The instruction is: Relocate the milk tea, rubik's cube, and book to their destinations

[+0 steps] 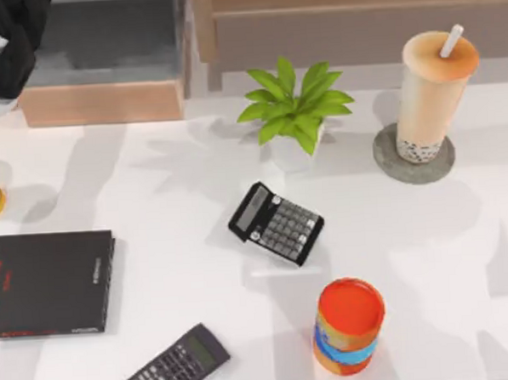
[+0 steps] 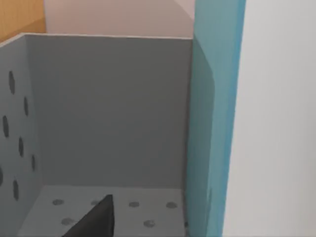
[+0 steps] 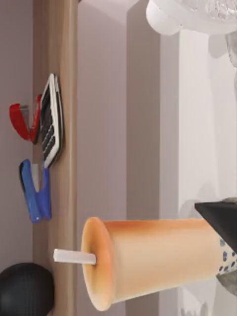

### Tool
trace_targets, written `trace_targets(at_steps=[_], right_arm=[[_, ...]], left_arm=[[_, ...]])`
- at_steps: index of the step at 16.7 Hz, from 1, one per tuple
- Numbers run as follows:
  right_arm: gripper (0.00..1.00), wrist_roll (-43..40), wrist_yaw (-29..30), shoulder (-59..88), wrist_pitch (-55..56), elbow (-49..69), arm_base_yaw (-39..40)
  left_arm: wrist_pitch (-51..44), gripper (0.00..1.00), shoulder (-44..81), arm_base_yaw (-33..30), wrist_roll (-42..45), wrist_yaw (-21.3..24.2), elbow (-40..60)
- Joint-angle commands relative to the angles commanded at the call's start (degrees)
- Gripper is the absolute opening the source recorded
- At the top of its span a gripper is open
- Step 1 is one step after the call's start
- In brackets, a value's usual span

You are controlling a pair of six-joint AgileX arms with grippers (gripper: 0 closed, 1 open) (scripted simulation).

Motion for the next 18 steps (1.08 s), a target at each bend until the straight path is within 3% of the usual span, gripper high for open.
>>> trace_targets(at_steps=[18], right_arm=[[1.0, 0.0, 0.0, 0.0, 0.0, 0.0, 0.0]], left_arm=[[-2.12, 1.0, 6.86, 0.45, 0.06, 0.71, 9.09]])
